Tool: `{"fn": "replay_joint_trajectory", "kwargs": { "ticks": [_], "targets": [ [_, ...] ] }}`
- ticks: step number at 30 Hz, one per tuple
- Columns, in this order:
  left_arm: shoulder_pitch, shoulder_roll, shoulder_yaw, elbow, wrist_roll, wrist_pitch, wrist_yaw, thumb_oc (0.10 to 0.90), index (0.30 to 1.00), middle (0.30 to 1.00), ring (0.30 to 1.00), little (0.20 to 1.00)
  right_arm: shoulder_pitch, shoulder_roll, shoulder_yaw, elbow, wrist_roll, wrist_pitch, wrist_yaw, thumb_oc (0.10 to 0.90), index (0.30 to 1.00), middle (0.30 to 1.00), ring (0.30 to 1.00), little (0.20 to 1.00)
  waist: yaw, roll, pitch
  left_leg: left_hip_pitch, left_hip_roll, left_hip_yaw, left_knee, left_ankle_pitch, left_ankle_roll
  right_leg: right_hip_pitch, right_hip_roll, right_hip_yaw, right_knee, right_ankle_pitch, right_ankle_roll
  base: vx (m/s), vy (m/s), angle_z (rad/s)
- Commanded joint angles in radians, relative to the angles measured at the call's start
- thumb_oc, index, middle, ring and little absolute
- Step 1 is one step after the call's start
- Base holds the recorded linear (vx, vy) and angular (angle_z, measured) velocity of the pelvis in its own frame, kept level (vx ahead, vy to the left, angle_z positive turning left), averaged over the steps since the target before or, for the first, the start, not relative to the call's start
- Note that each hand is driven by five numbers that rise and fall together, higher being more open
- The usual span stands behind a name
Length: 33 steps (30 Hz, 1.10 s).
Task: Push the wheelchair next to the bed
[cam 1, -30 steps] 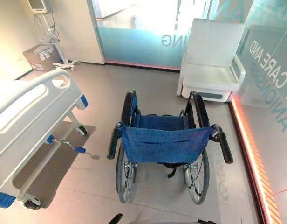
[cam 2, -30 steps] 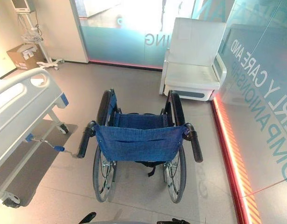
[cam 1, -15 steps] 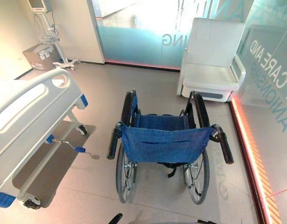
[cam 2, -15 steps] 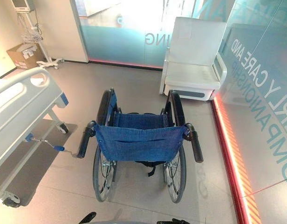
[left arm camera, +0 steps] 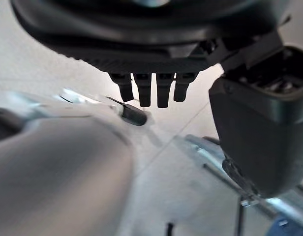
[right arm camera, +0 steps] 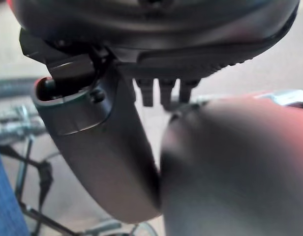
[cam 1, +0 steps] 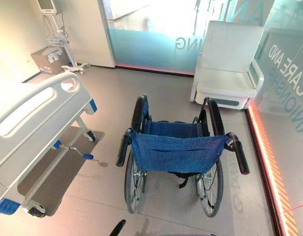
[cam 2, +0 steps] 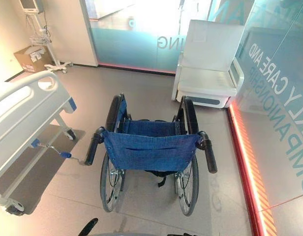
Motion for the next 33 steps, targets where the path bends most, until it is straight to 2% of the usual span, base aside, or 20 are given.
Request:
{"fn": "replay_joint_trajectory", "kwargs": {
  "ticks": [1,3,7,9,13,15,16,19,23,26,27,31,33],
  "targets": [
    [-0.077,0.066,0.061,-0.012,-0.116,-0.006,-0.016,0.8,0.9,0.9,0.9,0.9,-0.06,-0.083,-0.069,-0.02,0.084,-0.063,-0.071,0.8,0.9,0.9,0.9,0.9,0.004,0.017,0.042,0.008,-0.003,-0.002,0.01,-0.046,-0.004,-0.01,-0.032,-0.015,0.006,0.033,0.017,0.0,0.0,0.0],
    [-0.077,0.108,0.11,-0.088,-0.174,0.012,-0.027,0.8,0.9,0.9,0.9,0.9,-0.053,-0.124,-0.115,-0.085,0.093,-0.086,-0.11,0.8,0.9,0.9,0.9,0.9,0.003,0.016,0.038,0.006,-0.001,0.002,0.01,-0.045,-0.005,-0.013,-0.031,-0.014,0.006,0.035,0.017,0.0,0.0,0.0],
    [-0.083,0.176,0.178,-0.218,-0.294,0.06,0.026,0.8,0.9,0.9,0.9,0.9,-0.045,-0.205,-0.174,-0.218,0.08,-0.078,-0.204,0.8,0.9,0.9,0.9,0.9,-0.002,0.014,0.039,0.001,0.003,0.008,0.01,-0.039,-0.008,-0.019,-0.031,-0.009,0.006,0.04,0.018,0.0,0.0,0.0],
    [-0.091,0.223,0.235,-0.305,-0.367,0.074,0.059,0.8,0.9,0.9,0.9,0.9,-0.043,-0.262,-0.224,-0.324,0.082,-0.09,-0.314,0.8,0.9,0.9,0.9,0.9,-0.007,0.012,0.04,0.002,0.004,0.009,0.01,-0.04,-0.008,-0.018,-0.028,-0.004,0.006,0.038,0.017,0.0,0.0,0.0],
    [-0.088,0.263,0.3,-0.47,-0.408,0.046,0.118,0.8,0.9,0.9,0.9,0.9,-0.026,-0.297,-0.307,-0.543,0.128,-0.103,-0.496,0.8,0.9,0.9,0.9,0.9,-0.016,0.013,0.041,0.005,0.006,0.01,0.01,-0.04,-0.009,-0.016,-0.025,0.002,0.006,0.035,0.014,0.04,-0.005,-0.01],
    [-0.084,0.268,0.311,-0.515,-0.406,0.038,0.128,0.8,0.9,0.9,0.9,0.9,-0.023,-0.303,-0.328,-0.589,0.123,-0.111,-0.517,0.8,0.9,0.9,0.9,0.9,-0.017,0.014,0.042,0.005,0.006,0.009,0.01,-0.04,-0.01,-0.016,-0.024,0.003,0.006,0.034,0.013,0.02,0.001,0.0],
    [-0.071,0.279,0.333,-0.623,-0.359,0.036,0.137,0.8,0.9,0.9,0.9,0.9,-0.017,-0.31,-0.368,-0.705,0.132,-0.111,-0.548,0.8,0.9,0.9,0.9,0.9,-0.018,0.017,0.045,0.005,0.007,0.006,0.01,-0.04,-0.009,-0.016,-0.024,0.007,0.006,0.031,0.012,0.03,0.003,0.0],
    [-0.059,0.296,0.341,-0.719,-0.283,0.047,0.14,0.8,0.9,0.9,0.9,0.9,-0.018,-0.302,-0.403,-0.829,0.219,-0.109,-0.531,0.8,0.9,0.9,0.9,0.9,-0.019,0.02,0.047,0.003,0.008,0.003,0.01,-0.04,-0.009,-0.016,-0.023,0.009,0.006,0.027,0.01,0.01,0.001,0.0],
    [-0.069,0.354,0.341,-0.819,-0.209,0.067,0.119,0.8,0.9,0.9,0.9,0.9,-0.053,-0.326,-0.401,-1.034,0.167,-0.08,-0.554,0.8,0.9,0.9,0.9,0.9,-0.024,0.024,0.044,0.001,0.006,0.0,0.01,-0.037,-0.009,-0.017,-0.021,0.017,0.006,0.021,0.007,0.04,0.019,-0.02],
    [-0.09,0.384,0.325,-0.9,-0.223,0.114,0.054,0.8,0.9,0.9,0.9,0.9,-0.089,-0.357,-0.392,-1.119,0.144,-0.054,-0.546,0.8,0.9,0.9,0.9,0.9,-0.028,0.029,0.044,0.0,0.007,0.002,0.01,-0.035,-0.01,-0.019,-0.02,0.023,0.006,0.019,0.005,0.03,0.04,-0.03],
    [-0.097,0.397,0.313,-0.962,-0.231,0.15,0.044,0.8,0.9,0.9,0.9,0.9,-0.099,-0.369,-0.387,-1.158,0.134,-0.049,-0.537,0.8,0.9,0.9,0.9,0.9,-0.029,0.031,0.045,0.0,0.008,0.004,0.01,-0.034,-0.011,-0.019,-0.02,0.025,0.006,0.019,0.005,0.02,0.031,-0.04],
    [-0.117,0.46,0.27,-1.101,-0.218,0.239,-0.026,0.8,0.9,0.9,0.9,0.9,-0.128,-0.411,-0.364,-1.264,0.136,-0.05,-0.527,0.8,0.9,0.9,0.9,0.9,-0.028,0.035,0.049,0.001,0.01,0.01,0.01,-0.032,-0.011,-0.021,-0.021,0.026,0.006,0.02,0.008,0.0,0.0,0.0],
    [-0.121,0.482,0.265,-1.128,-0.229,0.262,-0.051,0.8,0.9,0.9,0.9,0.9,-0.132,-0.422,-0.362,-1.286,0.153,-0.052,-0.519,0.8,0.9,0.9,0.9,0.9,-0.027,0.036,0.05,0.0,0.009,0.012,0.01,-0.032,-0.011,-0.021,-0.022,0.024,0.006,0.021,0.009,0.0,0.004,-0.02]
  ]
}}
